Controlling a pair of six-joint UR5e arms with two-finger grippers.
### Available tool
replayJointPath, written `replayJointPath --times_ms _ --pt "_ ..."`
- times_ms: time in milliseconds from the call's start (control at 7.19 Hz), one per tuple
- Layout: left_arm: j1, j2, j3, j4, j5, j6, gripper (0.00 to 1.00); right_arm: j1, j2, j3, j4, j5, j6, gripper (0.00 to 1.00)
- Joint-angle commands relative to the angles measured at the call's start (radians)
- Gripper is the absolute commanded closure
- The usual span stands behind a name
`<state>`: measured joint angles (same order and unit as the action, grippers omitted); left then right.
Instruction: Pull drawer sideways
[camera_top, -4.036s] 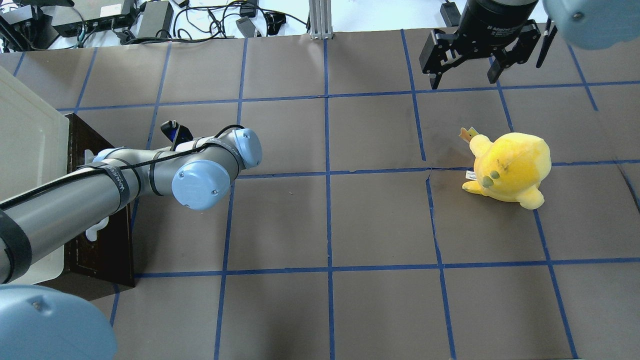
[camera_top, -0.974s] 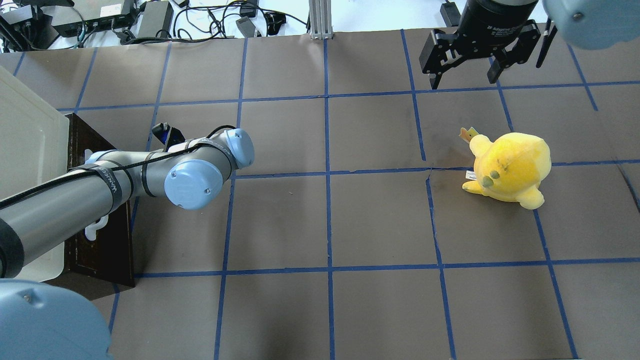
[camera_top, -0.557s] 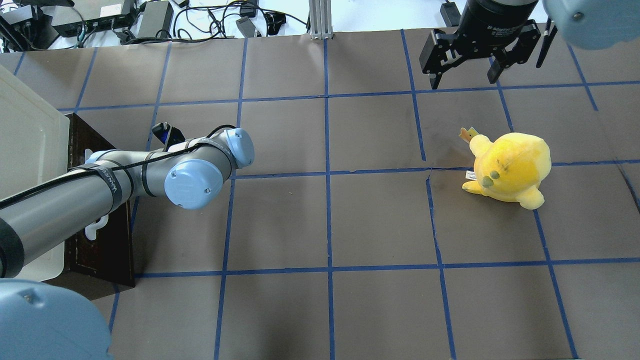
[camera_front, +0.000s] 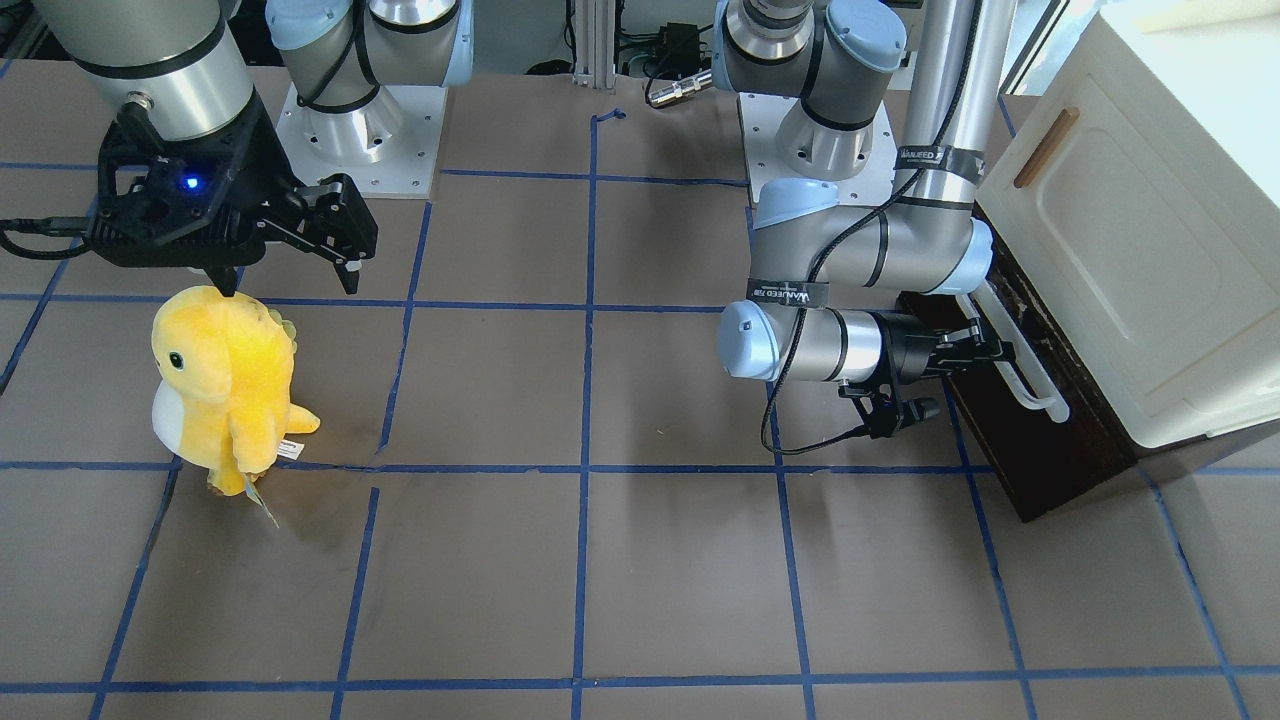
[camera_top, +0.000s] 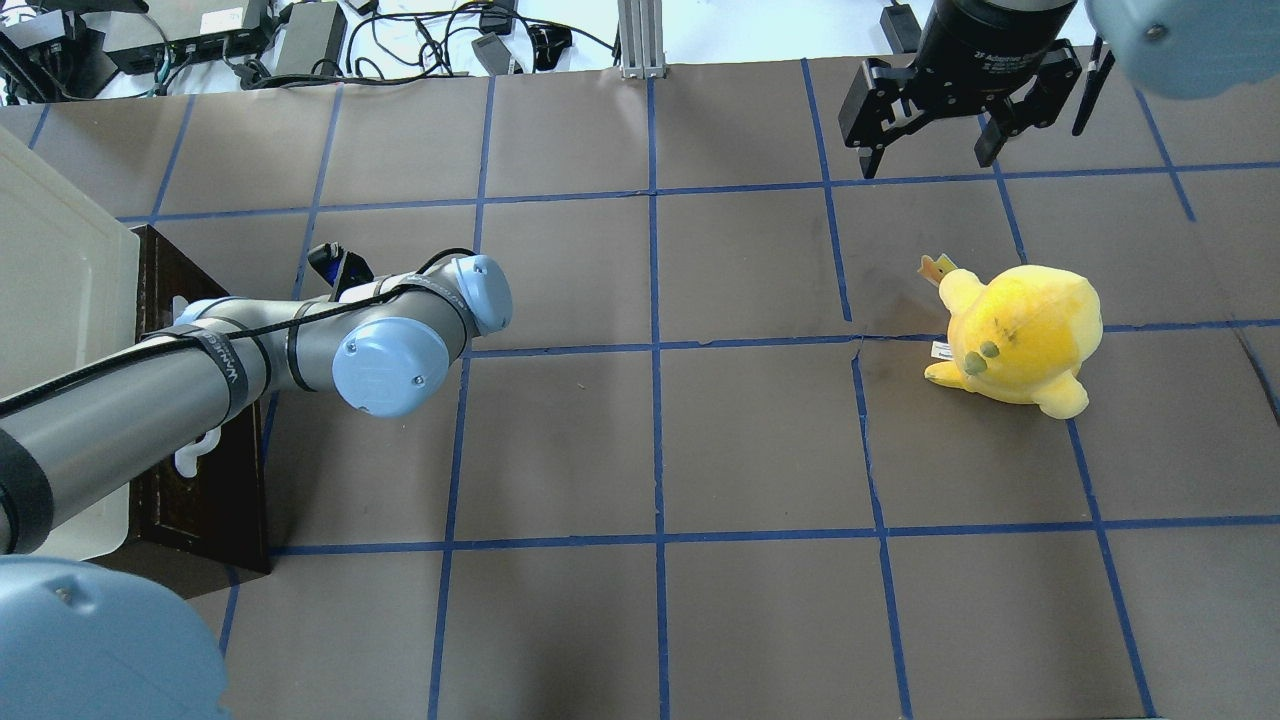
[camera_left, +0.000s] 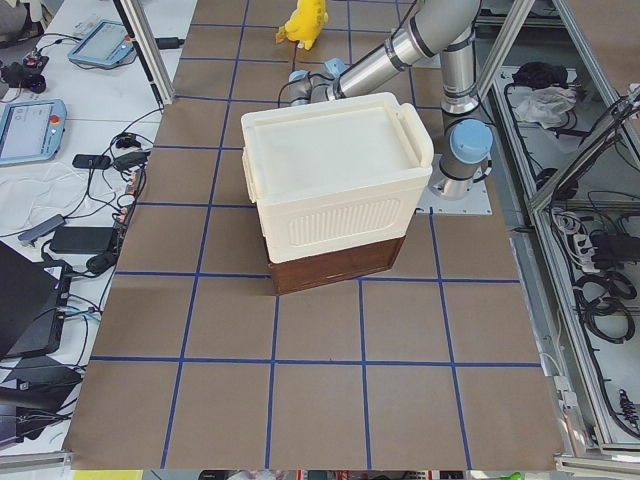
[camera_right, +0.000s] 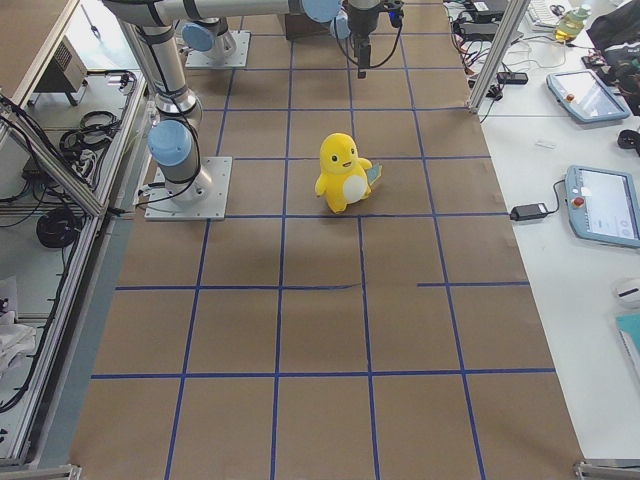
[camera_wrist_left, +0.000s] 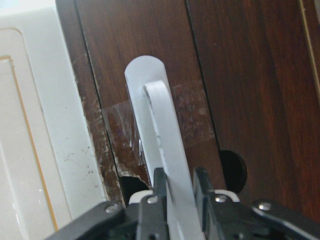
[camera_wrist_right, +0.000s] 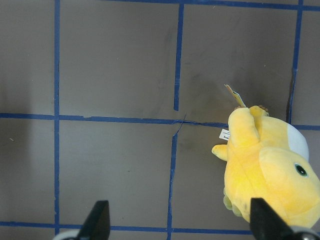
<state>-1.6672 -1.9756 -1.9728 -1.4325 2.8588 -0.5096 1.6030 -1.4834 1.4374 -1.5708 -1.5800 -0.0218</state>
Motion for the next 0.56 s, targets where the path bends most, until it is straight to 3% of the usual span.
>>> replayJointPath --times_ms 0,418 --pt "-0.005 -0.002 -0.001 0.001 -0.010 -0.001 0.86 0.000 0.000 0.000 0.000 0.000 0.000 0.00" --pt "-0.008 0.001 0.000 0.001 -0.015 -0.001 0.86 0.000 0.000 0.000 0.000 0.000 -0.001 0.00"
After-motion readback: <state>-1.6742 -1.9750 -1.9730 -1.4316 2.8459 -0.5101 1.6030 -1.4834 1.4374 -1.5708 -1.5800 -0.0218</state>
